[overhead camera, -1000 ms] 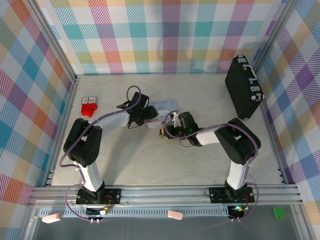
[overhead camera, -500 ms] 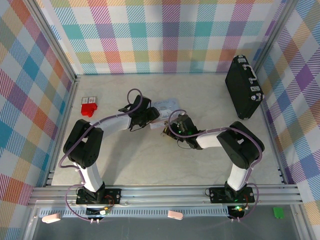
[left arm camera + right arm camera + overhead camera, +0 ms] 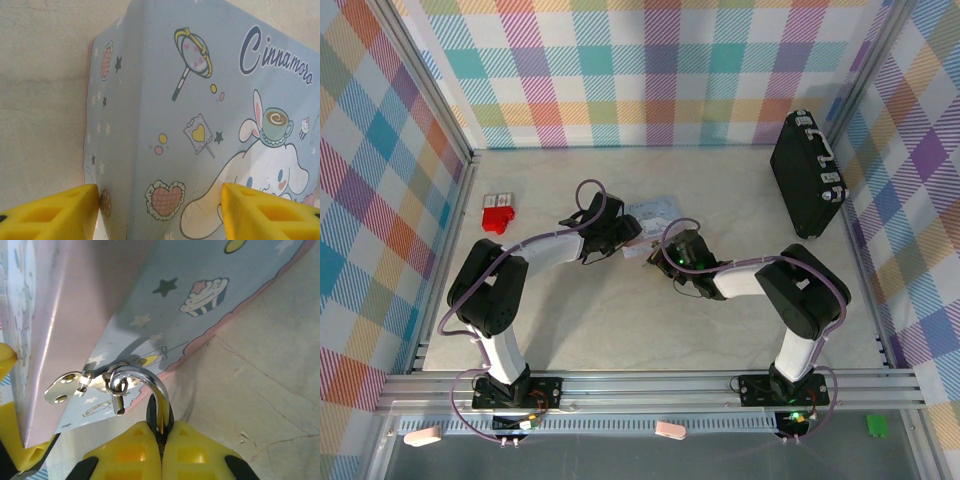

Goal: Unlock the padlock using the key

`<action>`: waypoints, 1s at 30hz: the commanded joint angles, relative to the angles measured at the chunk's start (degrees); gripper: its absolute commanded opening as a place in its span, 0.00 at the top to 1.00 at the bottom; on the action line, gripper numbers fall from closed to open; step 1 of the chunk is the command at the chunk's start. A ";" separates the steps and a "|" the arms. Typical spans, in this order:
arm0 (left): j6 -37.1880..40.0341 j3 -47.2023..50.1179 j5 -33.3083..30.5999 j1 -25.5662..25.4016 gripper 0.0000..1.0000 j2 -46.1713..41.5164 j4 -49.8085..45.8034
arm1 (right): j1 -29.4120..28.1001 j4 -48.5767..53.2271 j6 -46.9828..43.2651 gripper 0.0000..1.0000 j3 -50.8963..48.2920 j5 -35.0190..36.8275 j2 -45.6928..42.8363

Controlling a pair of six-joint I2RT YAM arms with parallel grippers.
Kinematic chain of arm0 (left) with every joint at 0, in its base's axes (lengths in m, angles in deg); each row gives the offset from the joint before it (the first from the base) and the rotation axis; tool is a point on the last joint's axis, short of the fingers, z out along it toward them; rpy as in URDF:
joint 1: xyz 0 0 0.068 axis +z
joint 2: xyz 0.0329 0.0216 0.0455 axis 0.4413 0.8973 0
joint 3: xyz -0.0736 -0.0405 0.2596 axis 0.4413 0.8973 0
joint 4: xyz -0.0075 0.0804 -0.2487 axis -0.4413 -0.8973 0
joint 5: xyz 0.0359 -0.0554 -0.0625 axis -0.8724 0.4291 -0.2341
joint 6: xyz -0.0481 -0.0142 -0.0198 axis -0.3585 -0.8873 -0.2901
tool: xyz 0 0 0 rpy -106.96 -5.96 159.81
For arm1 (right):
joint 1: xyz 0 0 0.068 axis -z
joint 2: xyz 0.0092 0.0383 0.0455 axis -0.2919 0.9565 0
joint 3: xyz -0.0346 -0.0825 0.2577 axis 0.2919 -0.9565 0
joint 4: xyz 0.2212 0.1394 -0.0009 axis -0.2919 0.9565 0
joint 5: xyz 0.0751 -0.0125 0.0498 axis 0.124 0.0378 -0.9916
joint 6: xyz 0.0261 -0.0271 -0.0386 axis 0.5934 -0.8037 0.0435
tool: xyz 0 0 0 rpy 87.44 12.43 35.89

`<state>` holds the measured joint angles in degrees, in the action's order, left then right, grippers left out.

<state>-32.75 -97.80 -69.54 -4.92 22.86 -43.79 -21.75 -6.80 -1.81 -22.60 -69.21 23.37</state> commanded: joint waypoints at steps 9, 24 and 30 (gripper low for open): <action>-0.64 3.50 0.08 -1.32 0.38 1.78 -6.13 | 0.37 -6.07 9.14 1.00 -1.01 4.14 -3.23; -0.56 2.35 -1.23 -1.32 0.38 2.15 -7.55 | 2.90 -1.11 9.71 1.00 -1.70 5.25 -5.75; -0.37 2.27 -1.60 -1.31 0.38 2.41 -7.93 | 3.46 5.84 2.73 1.00 -1.00 7.62 -7.94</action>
<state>-33.84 -97.08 -69.52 -6.02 22.71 -42.59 -19.57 -4.84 5.19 -23.74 -66.25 18.39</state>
